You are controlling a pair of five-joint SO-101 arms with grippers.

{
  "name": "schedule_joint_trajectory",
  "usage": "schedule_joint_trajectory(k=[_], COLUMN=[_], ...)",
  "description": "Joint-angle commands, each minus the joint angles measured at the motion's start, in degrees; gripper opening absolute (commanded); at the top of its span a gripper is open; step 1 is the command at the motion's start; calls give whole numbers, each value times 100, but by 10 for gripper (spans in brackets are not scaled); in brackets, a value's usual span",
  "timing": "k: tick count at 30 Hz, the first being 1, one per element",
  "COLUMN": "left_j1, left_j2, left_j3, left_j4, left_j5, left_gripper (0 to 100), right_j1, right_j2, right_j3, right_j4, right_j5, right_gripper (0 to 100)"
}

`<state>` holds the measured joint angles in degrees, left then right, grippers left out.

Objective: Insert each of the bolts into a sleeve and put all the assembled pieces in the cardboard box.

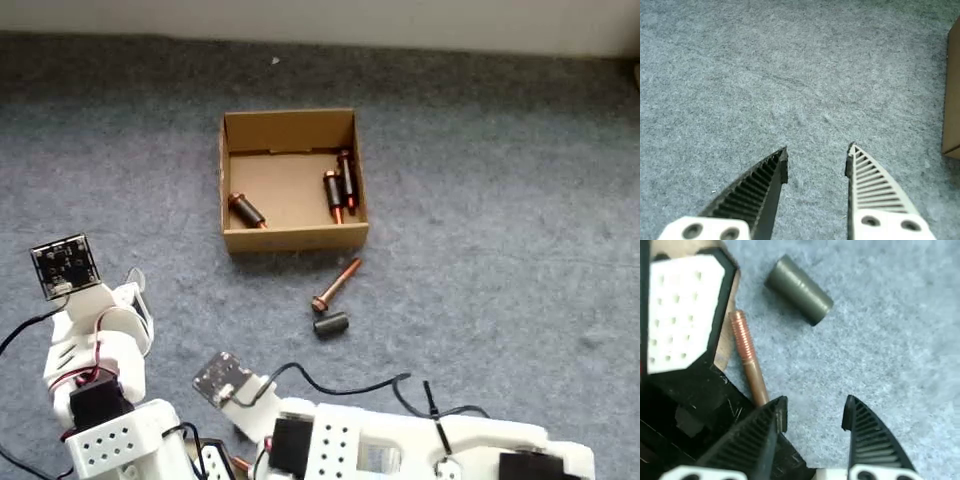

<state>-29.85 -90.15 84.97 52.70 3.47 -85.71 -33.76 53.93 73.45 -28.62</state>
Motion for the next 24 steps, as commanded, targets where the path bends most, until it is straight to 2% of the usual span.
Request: schedule_joint_trajectory(k=[1, 7, 12, 16, 24], left_j1=[-22, -13, -13, -13, -13], left_j2=[-22, -31, -31, -31, -31], left_j3=[-48, -48, -48, -48, -48], left_j4=[-97, -97, -97, -97, -97], left_j5=[62, 62, 62, 62, 53], left_gripper=[213, 213, 213, 213, 213], right_j1=[901, 2993, 4391, 4708, 4716], right_j2=[-778, -1516, -1156, -330, 1191], right_j3=[-356, -391, -391, -391, -1262], right_j4=[233, -189, -892, -1314, -1279], right_j5=[202, 1090, 1644, 1582, -246], right_gripper=[180, 182, 182, 182, 182])
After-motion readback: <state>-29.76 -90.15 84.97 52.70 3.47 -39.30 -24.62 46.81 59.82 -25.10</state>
